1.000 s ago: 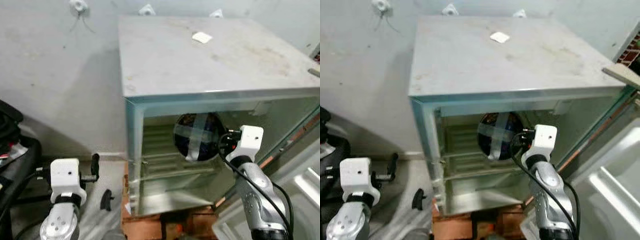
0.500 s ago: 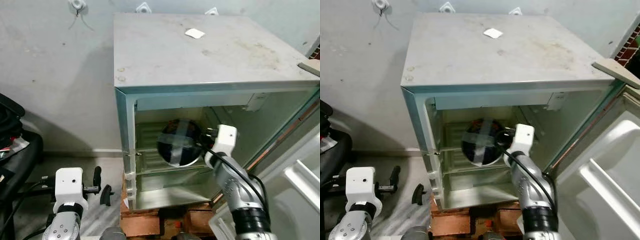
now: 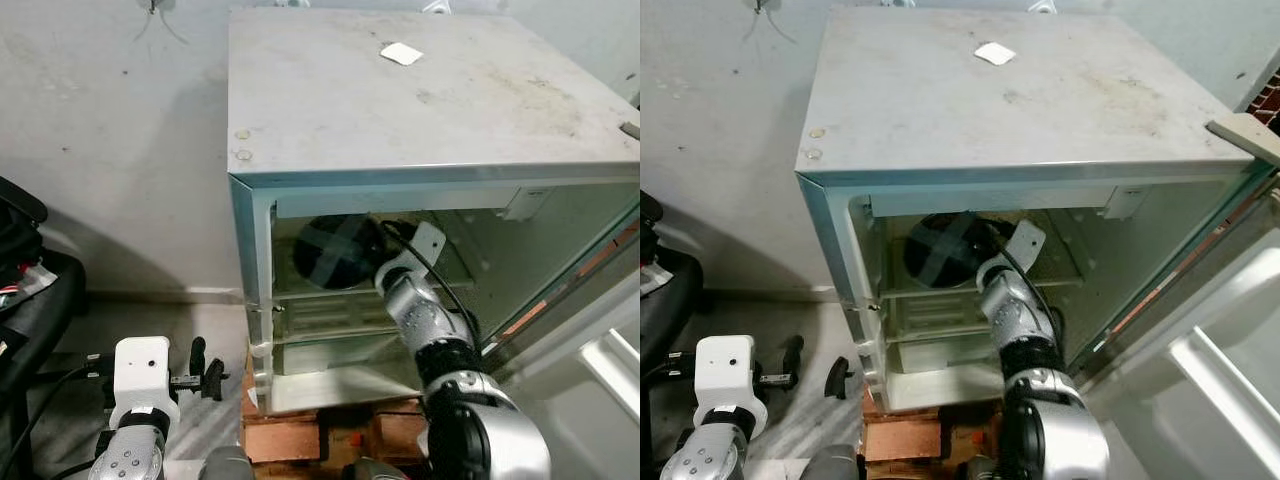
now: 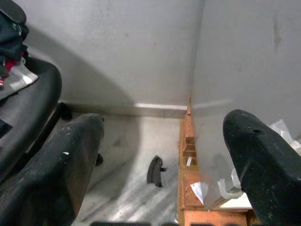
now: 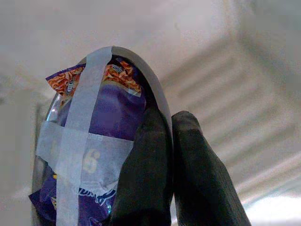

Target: Restocking fridge

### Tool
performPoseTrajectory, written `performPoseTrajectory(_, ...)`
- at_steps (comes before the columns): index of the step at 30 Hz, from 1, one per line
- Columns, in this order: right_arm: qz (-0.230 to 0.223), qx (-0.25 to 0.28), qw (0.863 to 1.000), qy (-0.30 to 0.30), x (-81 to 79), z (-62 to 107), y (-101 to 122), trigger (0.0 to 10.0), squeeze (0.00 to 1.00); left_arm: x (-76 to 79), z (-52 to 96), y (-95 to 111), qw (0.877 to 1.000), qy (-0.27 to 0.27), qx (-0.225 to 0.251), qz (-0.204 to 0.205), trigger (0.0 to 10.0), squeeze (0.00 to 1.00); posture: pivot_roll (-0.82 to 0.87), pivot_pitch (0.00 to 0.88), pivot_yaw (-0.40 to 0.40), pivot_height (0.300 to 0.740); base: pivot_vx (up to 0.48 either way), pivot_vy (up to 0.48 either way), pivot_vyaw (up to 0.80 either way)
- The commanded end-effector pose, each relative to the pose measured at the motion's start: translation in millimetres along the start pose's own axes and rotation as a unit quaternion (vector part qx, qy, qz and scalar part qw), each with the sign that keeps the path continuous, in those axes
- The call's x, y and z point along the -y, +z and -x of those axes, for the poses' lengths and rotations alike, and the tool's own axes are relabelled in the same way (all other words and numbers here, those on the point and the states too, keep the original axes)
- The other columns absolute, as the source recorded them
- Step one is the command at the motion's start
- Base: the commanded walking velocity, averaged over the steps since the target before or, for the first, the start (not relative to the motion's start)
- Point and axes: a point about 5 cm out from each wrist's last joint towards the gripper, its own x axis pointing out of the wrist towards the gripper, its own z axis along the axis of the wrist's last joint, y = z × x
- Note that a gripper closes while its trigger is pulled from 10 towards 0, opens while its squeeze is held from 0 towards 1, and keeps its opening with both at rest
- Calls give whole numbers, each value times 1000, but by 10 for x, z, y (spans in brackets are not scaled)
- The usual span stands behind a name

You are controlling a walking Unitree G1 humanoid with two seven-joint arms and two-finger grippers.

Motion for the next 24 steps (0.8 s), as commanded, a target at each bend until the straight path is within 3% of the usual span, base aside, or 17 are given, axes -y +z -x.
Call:
performPoseTrajectory(1, -38, 0, 999, -3, -71, -22, 17, 10000, 0, -1, 22, 30, 1000, 2, 0, -2, 10000, 0, 303, 96, -98, 740, 0, 0, 0)
performPoseTrajectory(3, -67, -10, 998, 13, -220, -38, -6, 10000, 0, 5, 18, 46, 1000, 2, 1, 0, 10000, 0, 305, 97, -100, 740, 0, 0, 0)
performPoseTrajectory(4, -67, -10, 998, 13, -220, -38, -6, 10000, 0, 5, 18, 46, 1000, 2, 1, 0, 10000, 0, 305, 97, -100, 740, 0, 0, 0)
performPoseTrajectory(5, -92, -18, 995, 25, -303, -45, -22, 10000, 380, 11, 15, 53, 1000, 2, 1, 2, 10000, 0, 308, 97, -103, 740, 0, 0, 0)
performPoseTrajectory(6, -122, -23, 991, 40, -385, -46, -29, 10000, 922, 17, 12, 57, 1000, 3, 1, 3, 10000, 0, 310, 98, -105, 740, 0, 0, 0)
performPoseTrajectory(7, -122, -23, 991, 40, -385, -46, -29, 10000, 922, 17, 12, 57, 1000, 3, 1, 3, 10000, 0, 310, 98, -105, 740, 0, 0, 0)
performPoseTrajectory(8, -144, -25, 988, 56, -466, -48, -18, 10000, 1000, 19, 9, 60, 1000, 3, 1, 3, 10000, 0, 311, 98, -105, 740, 0, 0, 0)
performPoseTrajectory(10, -156, -24, 985, 69, -524, -49, -2, 10000, 1000, 20, 7, 63, 1000, 4, 0, 4, 10000, 0, 312, 98, -107, 740, 0, 0, 0)
performPoseTrajectory(12, -196, -24, 974, 109, -656, -38, 37, 10000, 992, 26, 5, 61, 1000, 6, -2, 6, 10000, 0, 314, 98, -111, 740, 0, 0, 0)
performPoseTrajectory(16, -213, -30, 967, 136, -729, -29, 38, 10000, 992, 37, 1, 57, 1000, 7, -3, 8, 10000, 0, 313, 94, -116, 740, 0, 0, 0)
performPoseTrajectory(18, -213, -34, 966, 142, -731, -30, 22, 10000, 992, 43, -6, 58, 1000, 6, -3, 9, 10000, 0, 311, 92, -117, 740, 0, 0, 0)
performPoseTrajectory(24, -133, -55, 976, 160, -628, -28, -108, 10000, 992, 66, -33, 64, 1000, 7, -3, 11, 10000, 0, 306, 87, -121, 740, 0, 0, 0)
